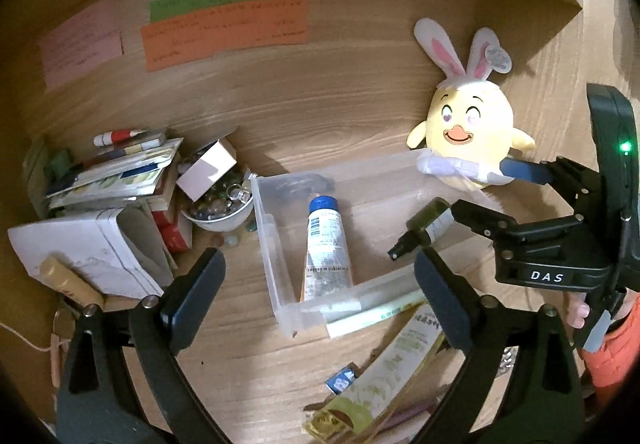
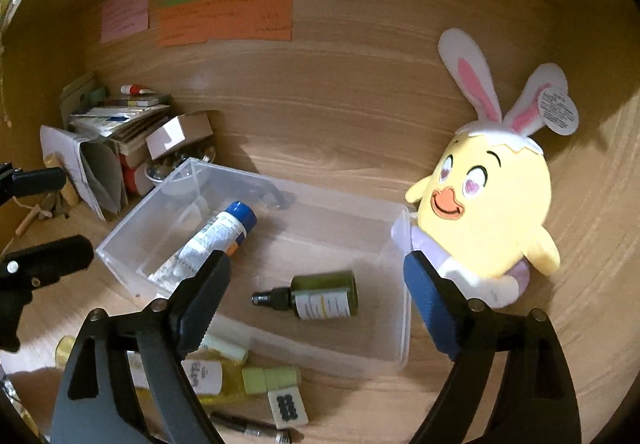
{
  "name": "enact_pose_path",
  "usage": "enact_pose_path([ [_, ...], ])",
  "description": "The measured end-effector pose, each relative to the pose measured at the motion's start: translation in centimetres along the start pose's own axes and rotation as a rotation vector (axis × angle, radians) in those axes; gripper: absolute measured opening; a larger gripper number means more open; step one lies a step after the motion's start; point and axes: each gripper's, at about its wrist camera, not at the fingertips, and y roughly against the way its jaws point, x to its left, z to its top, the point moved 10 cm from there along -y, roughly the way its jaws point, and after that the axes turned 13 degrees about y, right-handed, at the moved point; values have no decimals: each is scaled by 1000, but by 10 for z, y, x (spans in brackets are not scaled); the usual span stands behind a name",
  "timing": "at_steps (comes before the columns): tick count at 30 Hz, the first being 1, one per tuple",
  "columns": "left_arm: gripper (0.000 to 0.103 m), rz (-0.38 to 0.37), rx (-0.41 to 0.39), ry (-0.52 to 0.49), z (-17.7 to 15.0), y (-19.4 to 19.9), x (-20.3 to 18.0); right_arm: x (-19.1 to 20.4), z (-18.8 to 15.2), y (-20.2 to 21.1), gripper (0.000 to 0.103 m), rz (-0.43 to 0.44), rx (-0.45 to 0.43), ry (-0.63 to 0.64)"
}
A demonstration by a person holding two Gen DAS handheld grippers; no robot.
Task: Organize objects
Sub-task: 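Lower and release the tube with left gripper while right releases the green bottle, then grasp the yellow spray bottle with left gripper while right grasps the white tile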
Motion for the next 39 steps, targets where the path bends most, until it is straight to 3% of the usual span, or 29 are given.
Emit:
enact_pose_path([
  [5, 97, 3, 8, 11, -11, 6, 8, 3, -8, 10, 87, 12, -14, -3],
  [17, 97, -19, 144, 4, -64, -11, 11, 3, -49, 21, 87, 51, 23, -35],
  [27, 97, -61, 275, -125, -87, -33, -17, 9, -93, 4, 84, 99, 119, -48],
  [33, 96, -89, 329, -167, -100, -46, -33, 19, -111, -7, 68, 150, 173, -37],
  [34, 94, -93, 333, -169, -101, -48, -35, 21, -113, -9, 67, 160, 180, -33],
  [36, 79, -105, 362, -179, -105, -53, -38, 25, -116, -11, 59, 176, 196, -24],
  [39, 78, -130, 403, -174, -110, -58, -41, 31, -119, -16, 54, 191, 212, -5],
])
